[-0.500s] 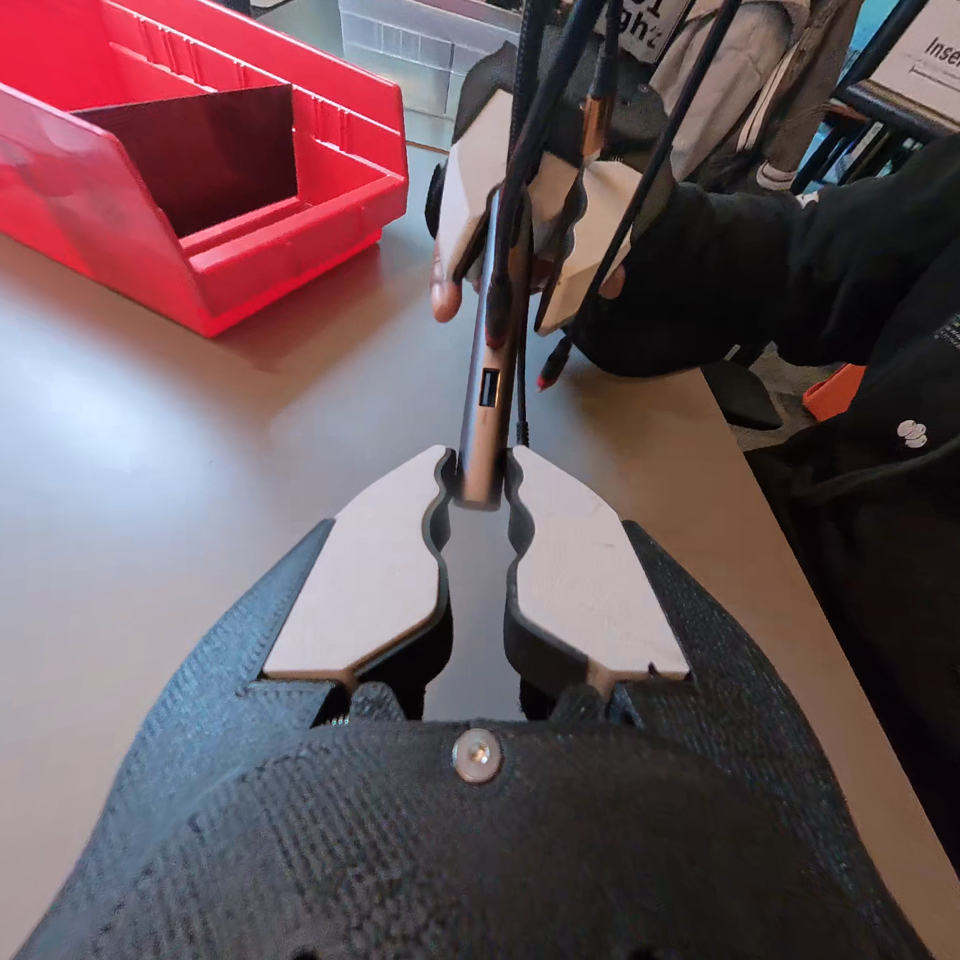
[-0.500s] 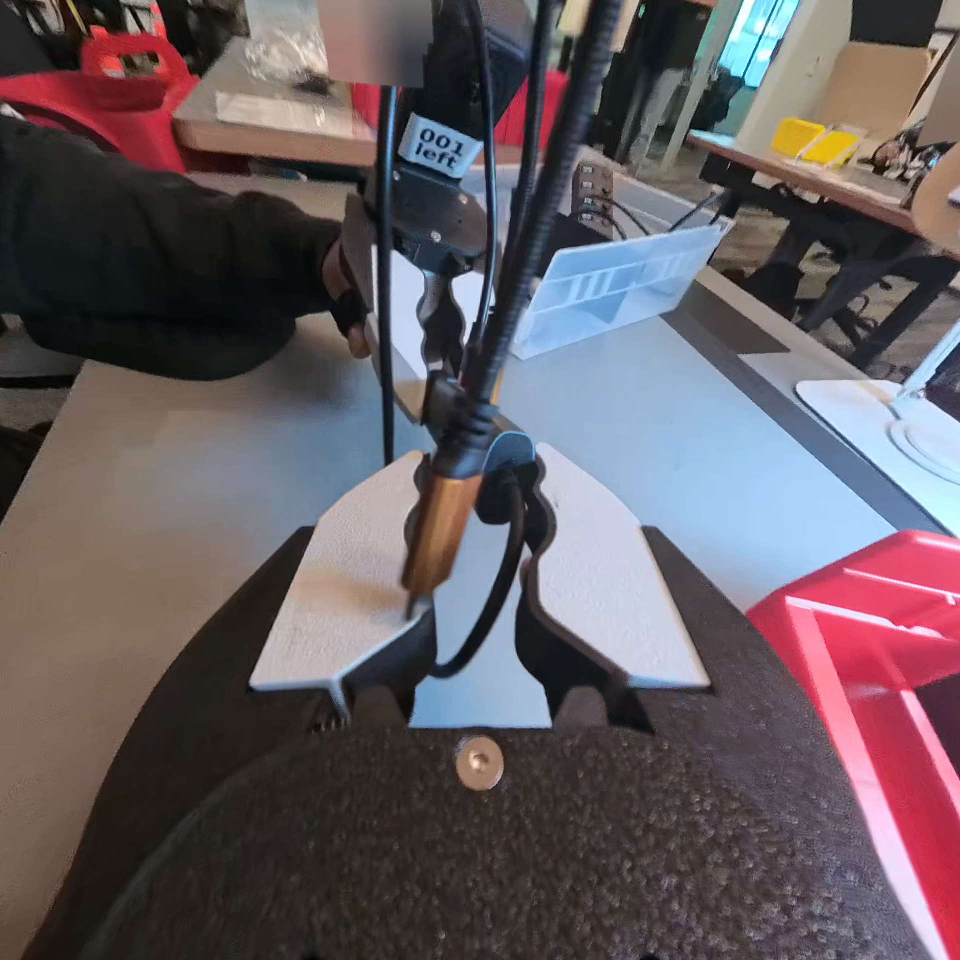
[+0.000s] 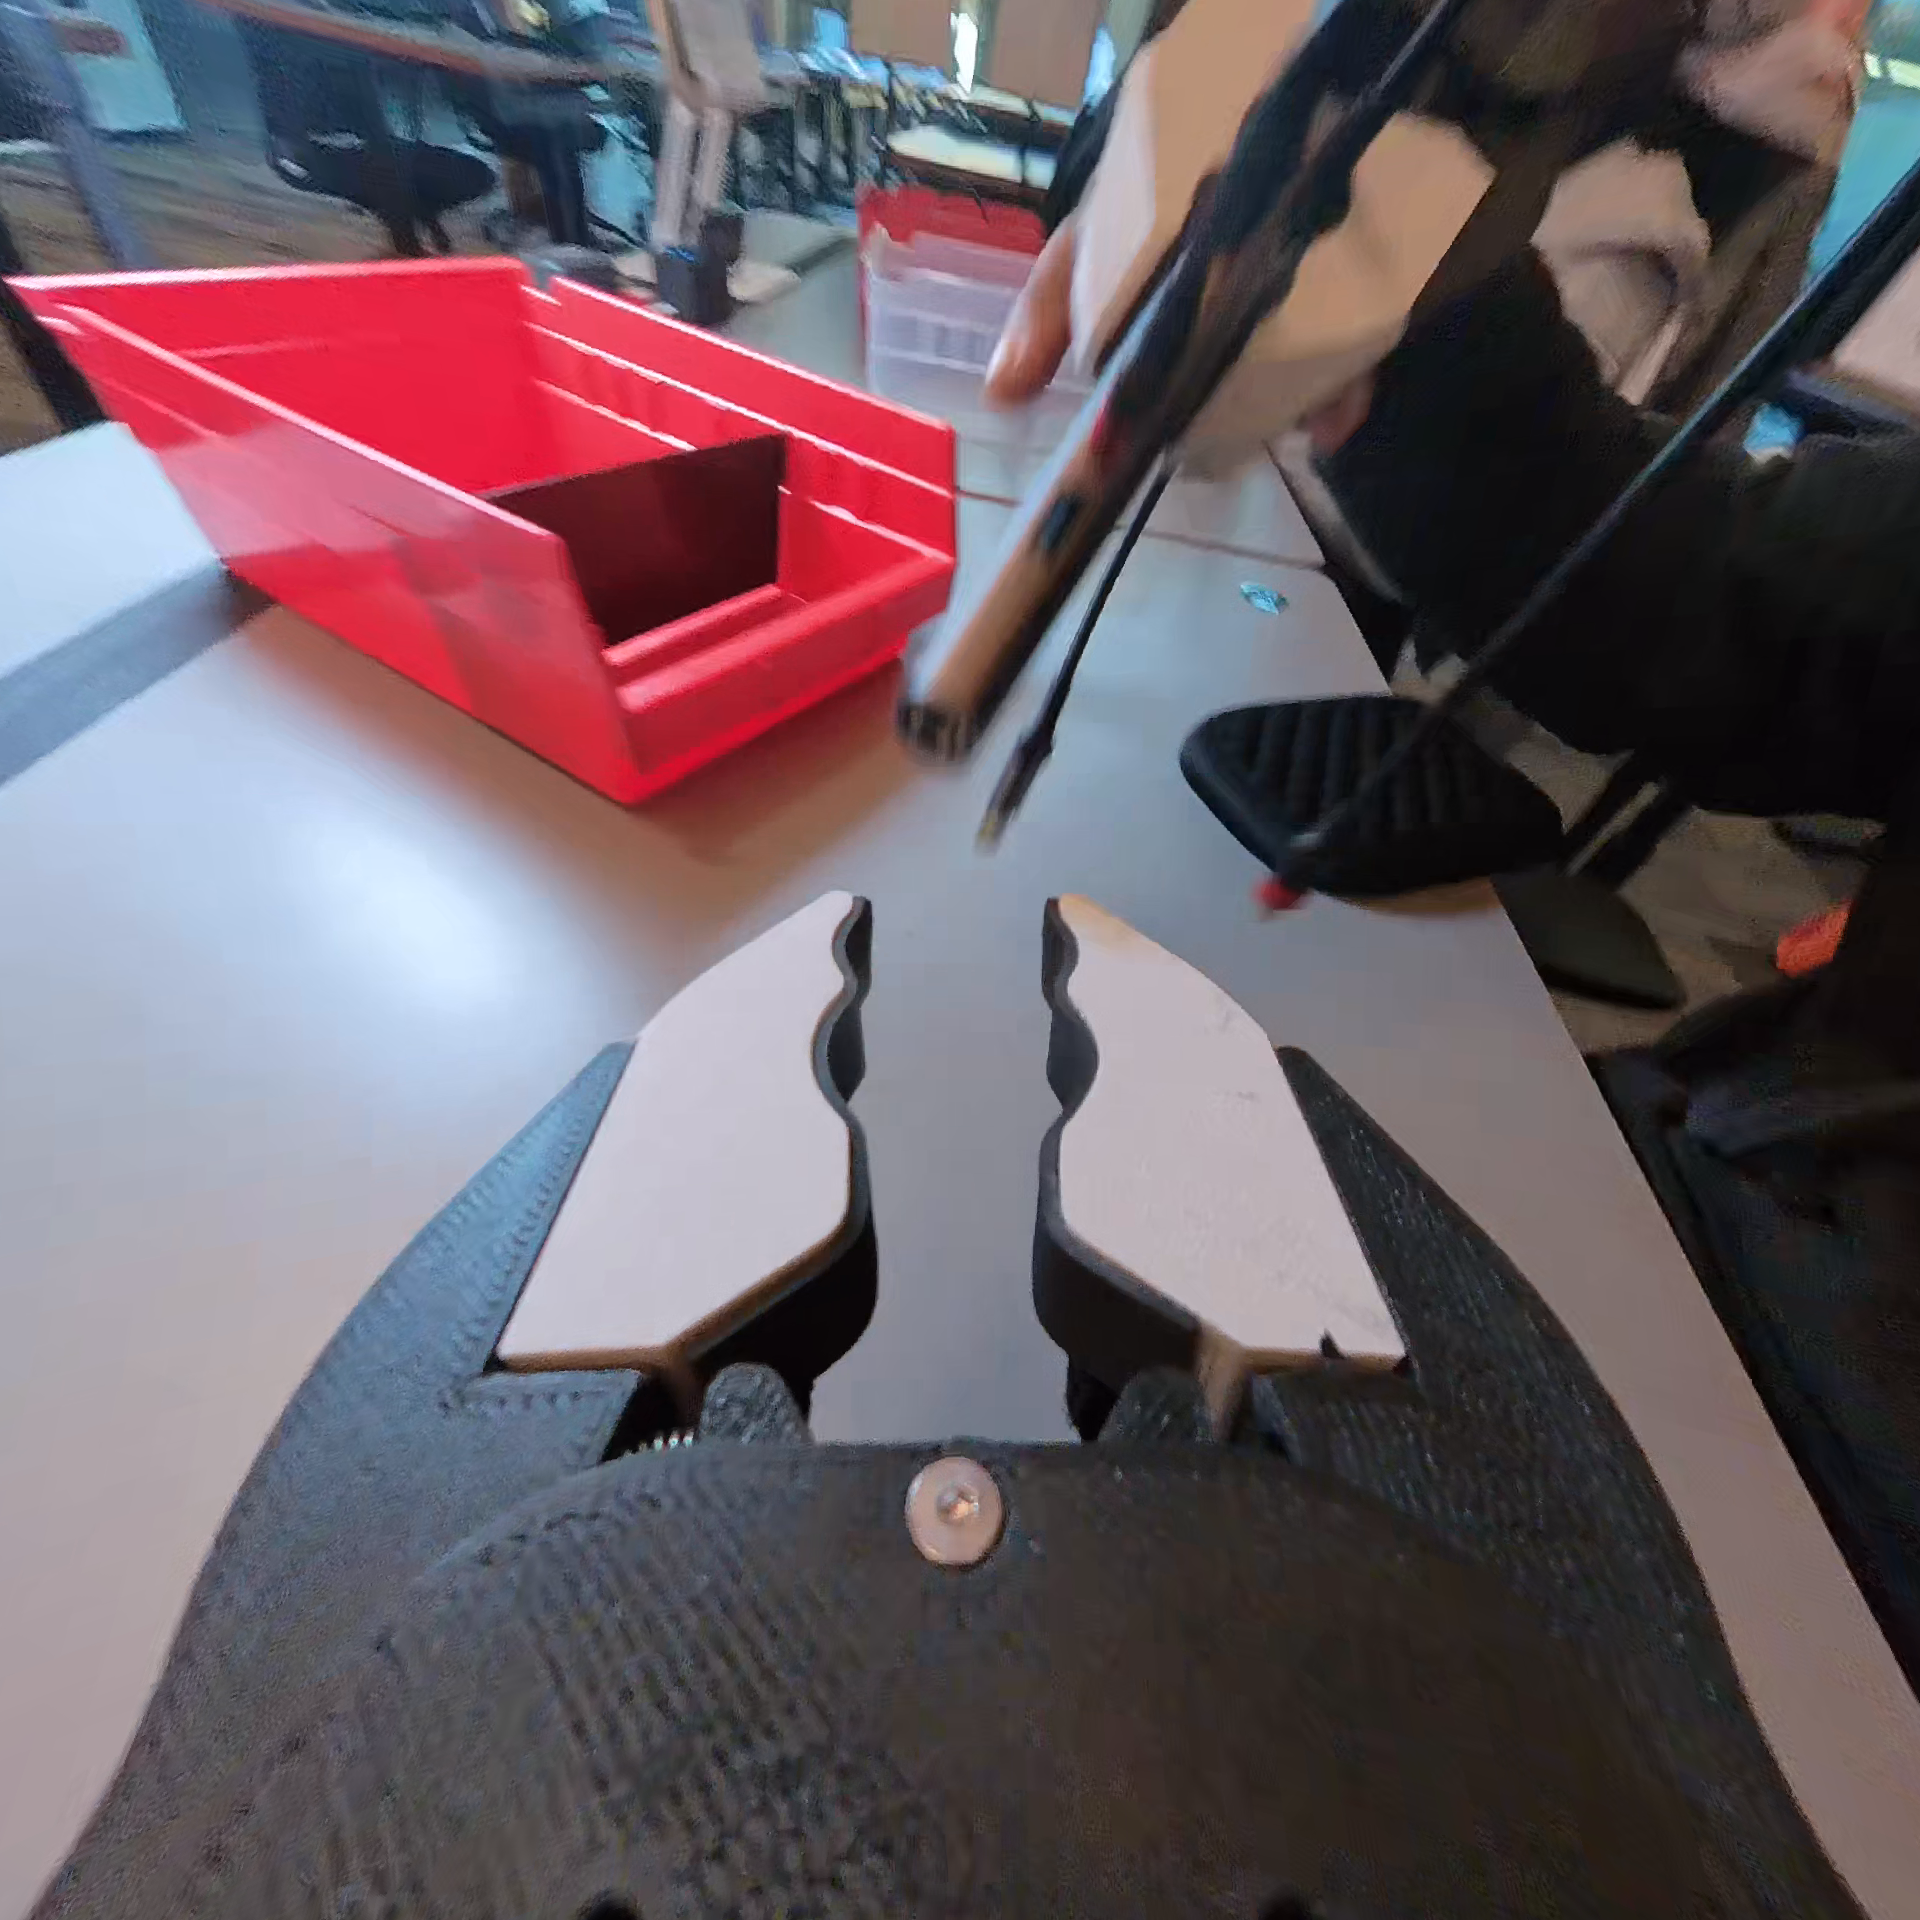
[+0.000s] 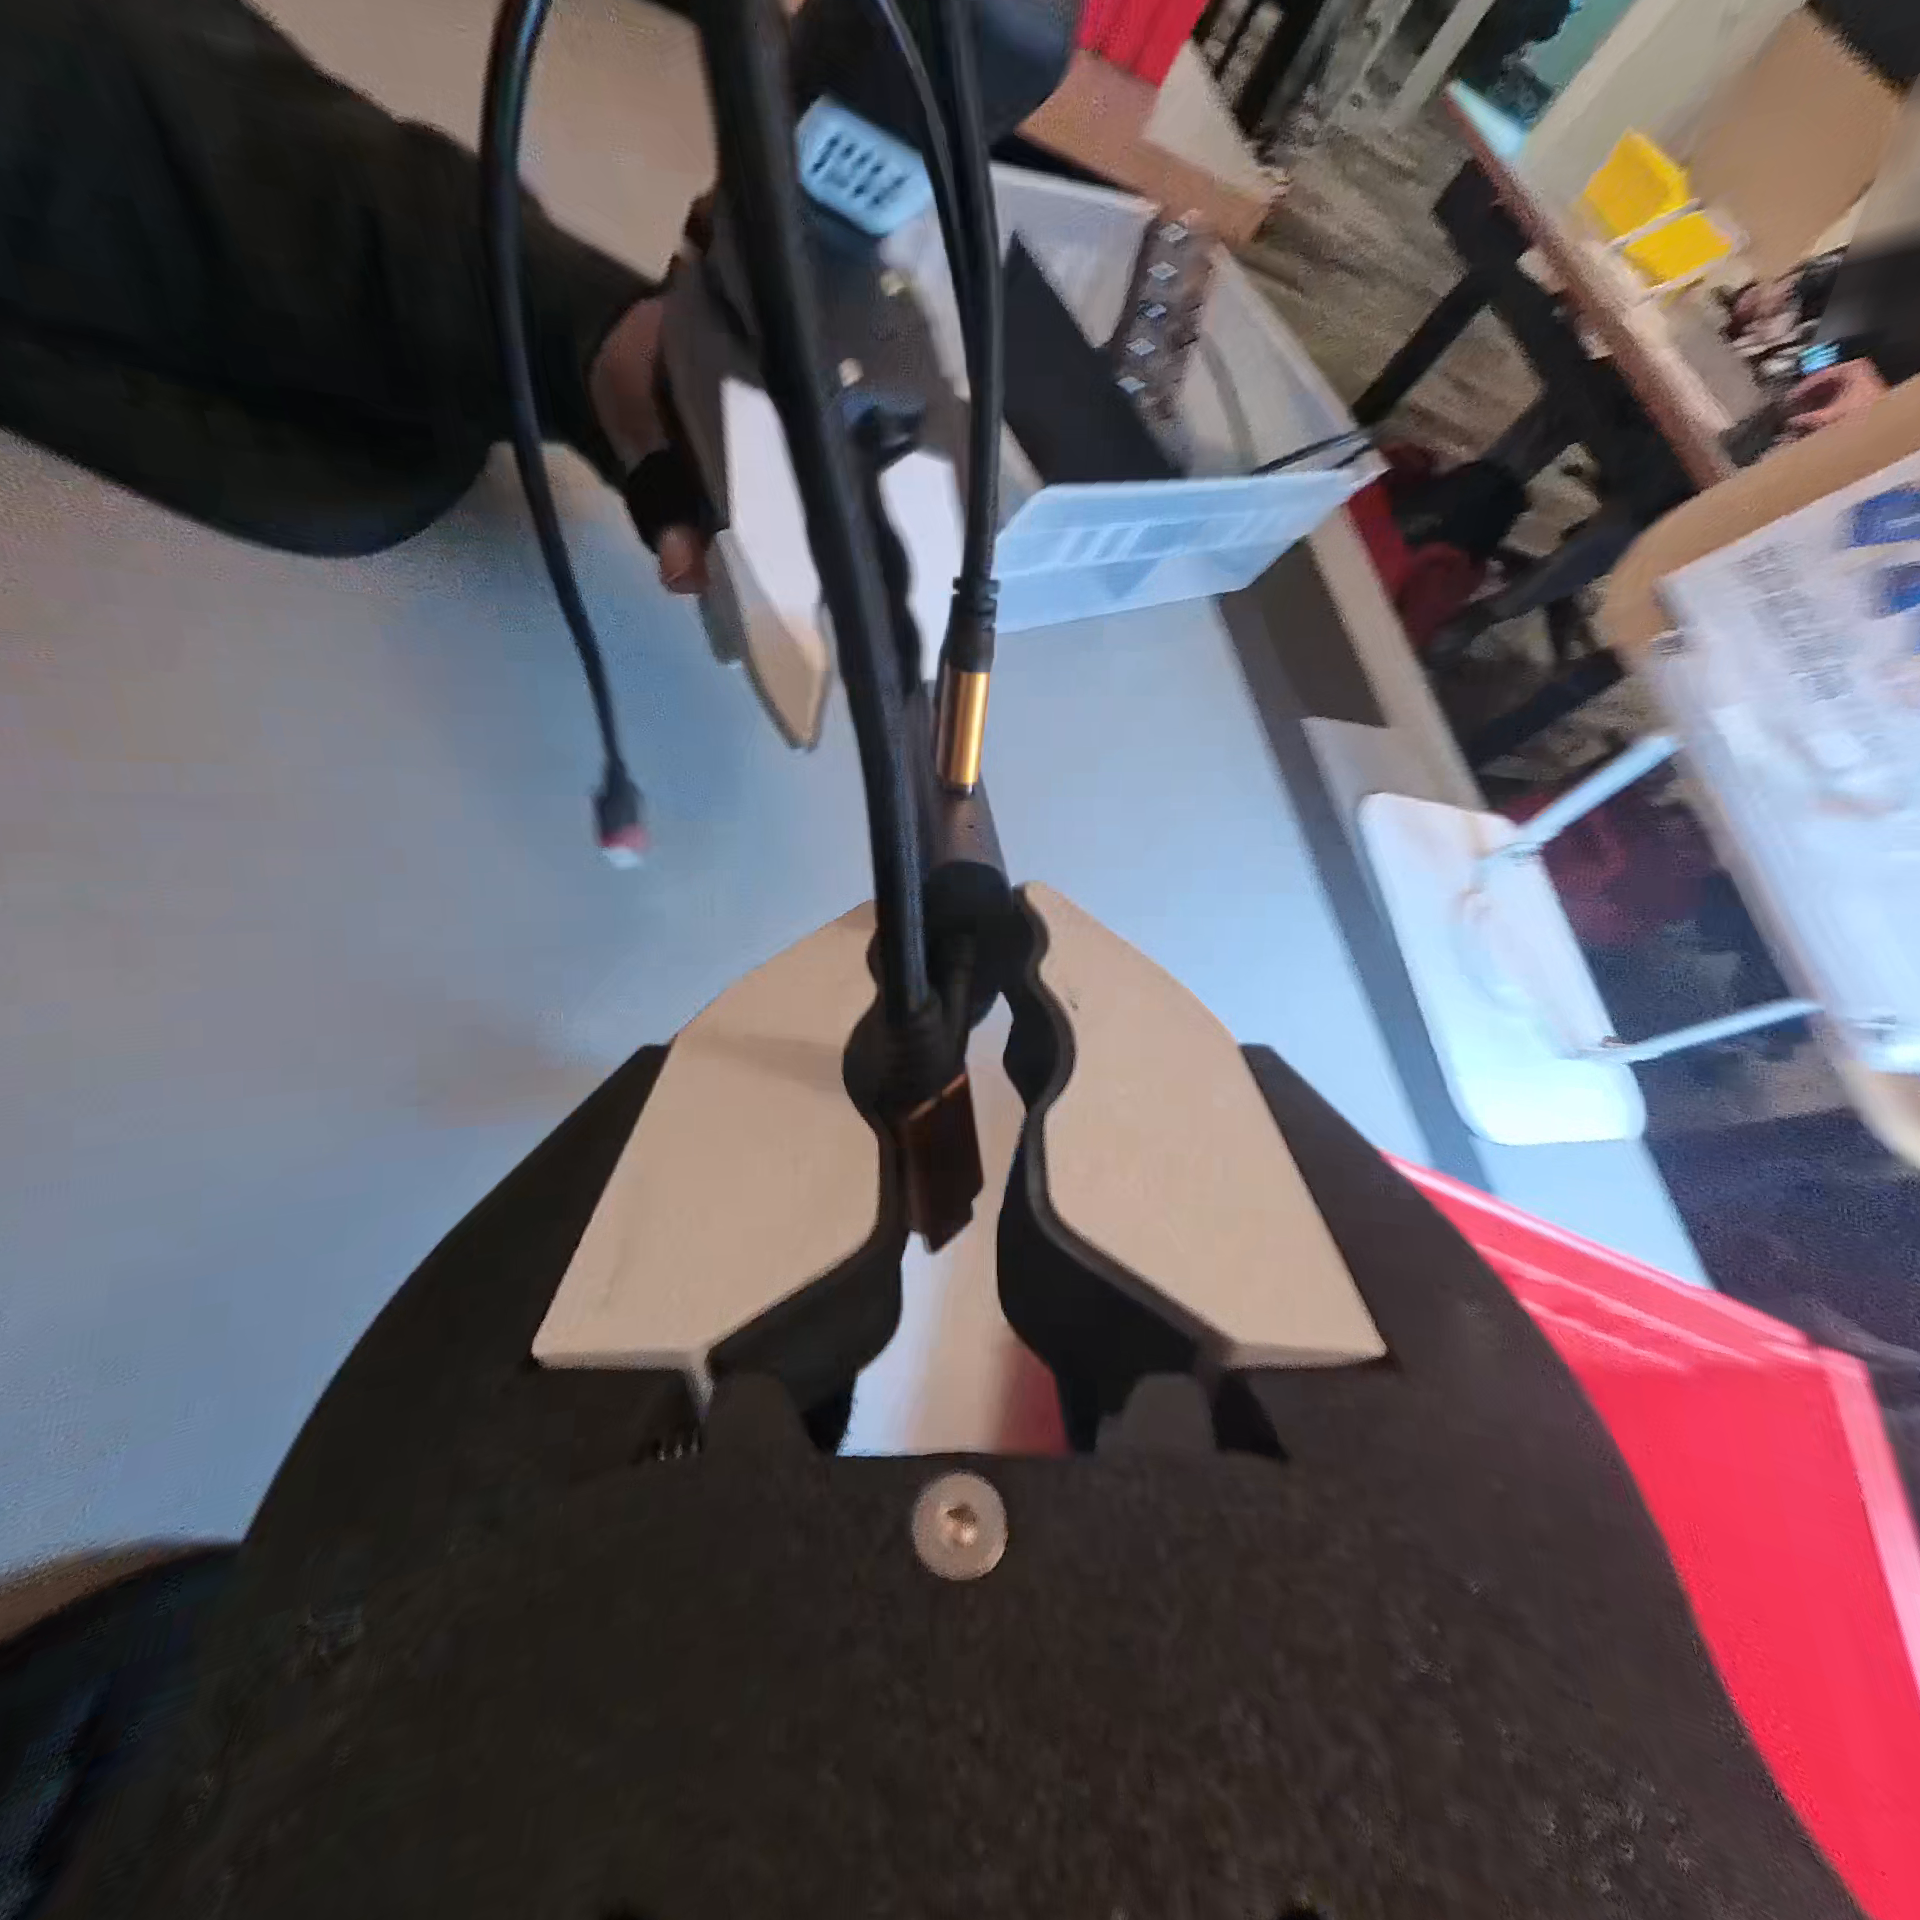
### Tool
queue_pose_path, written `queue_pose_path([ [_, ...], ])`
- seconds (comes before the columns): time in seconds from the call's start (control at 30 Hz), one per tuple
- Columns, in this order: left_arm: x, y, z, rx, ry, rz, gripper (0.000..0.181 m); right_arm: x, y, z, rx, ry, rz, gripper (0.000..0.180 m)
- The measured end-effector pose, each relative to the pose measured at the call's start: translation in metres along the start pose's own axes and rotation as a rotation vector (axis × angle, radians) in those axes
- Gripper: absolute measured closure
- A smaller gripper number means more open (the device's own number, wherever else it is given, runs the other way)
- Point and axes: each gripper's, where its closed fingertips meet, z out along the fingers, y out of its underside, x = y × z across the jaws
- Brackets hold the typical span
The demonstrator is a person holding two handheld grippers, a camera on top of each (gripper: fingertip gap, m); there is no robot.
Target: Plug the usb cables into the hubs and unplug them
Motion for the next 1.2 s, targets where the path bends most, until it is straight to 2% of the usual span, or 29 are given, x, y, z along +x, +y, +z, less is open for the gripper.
queue_pose_path([
  [0.1, -0.018, -0.005, -0.017, 0.068, -0.051, -0.074, 0.149, 0.056, -0.021, -0.041, -0.076, 0.09, -0.03, 0.162],
  [0.2, -0.03, -0.002, -0.023, 0.086, -0.086, -0.124, 0.15, 0.128, -0.01, -0.071, -0.259, 0.249, -0.078, 0.162],
  [0.3, -0.03, -0.001, -0.022, 0.082, -0.086, -0.124, 0.15, 0.193, 0.034, -0.085, -0.467, 0.388, -0.091, 0.162],
  [0.43, -0.027, 0.005, -0.018, 0.044, -0.094, -0.089, 0.151, 0.253, 0.118, -0.086, -0.72, 0.512, -0.083, 0.162],
  [0.57, -0.026, 0.015, -0.012, -0.003, -0.096, -0.075, 0.151, 0.272, 0.201, -0.07, -0.897, 0.562, -0.082, 0.162],
  [0.7, -0.028, 0.024, -0.009, -0.031, -0.093, -0.081, 0.151, 0.246, 0.252, -0.031, -0.947, 0.449, -0.005, 0.16],
  [0.73, -0.03, 0.026, -0.009, -0.034, -0.095, -0.085, 0.151, 0.236, 0.259, -0.023, -0.963, 0.402, 0.04, 0.154],
  [0.77, -0.031, 0.027, -0.008, -0.034, -0.093, -0.093, 0.151, 0.225, 0.263, -0.017, -0.977, 0.345, 0.093, 0.139],
  [0.83, -0.033, 0.029, -0.008, -0.03, -0.087, -0.115, 0.15, 0.208, 0.258, -0.009, -0.953, 0.245, 0.192, 0.115],
  [0.93, -0.034, 0.031, -0.007, -0.036, -0.091, -0.12, 0.15, 0.204, 0.22, -0.005, -0.78, 0.206, 0.306, 0.107],
  [1.1, -0.038, 0.026, -0.012, -0.019, -0.124, -0.12, 0.149, 0.209, 0.141, -0.018, -0.415, 0.295, 0.393, 0.109],
  [1.2, -0.042, 0.02, -0.017, -0.004, -0.153, -0.132, 0.148, 0.183, 0.088, -0.019, -0.129, 0.328, 0.429, 0.112],
])
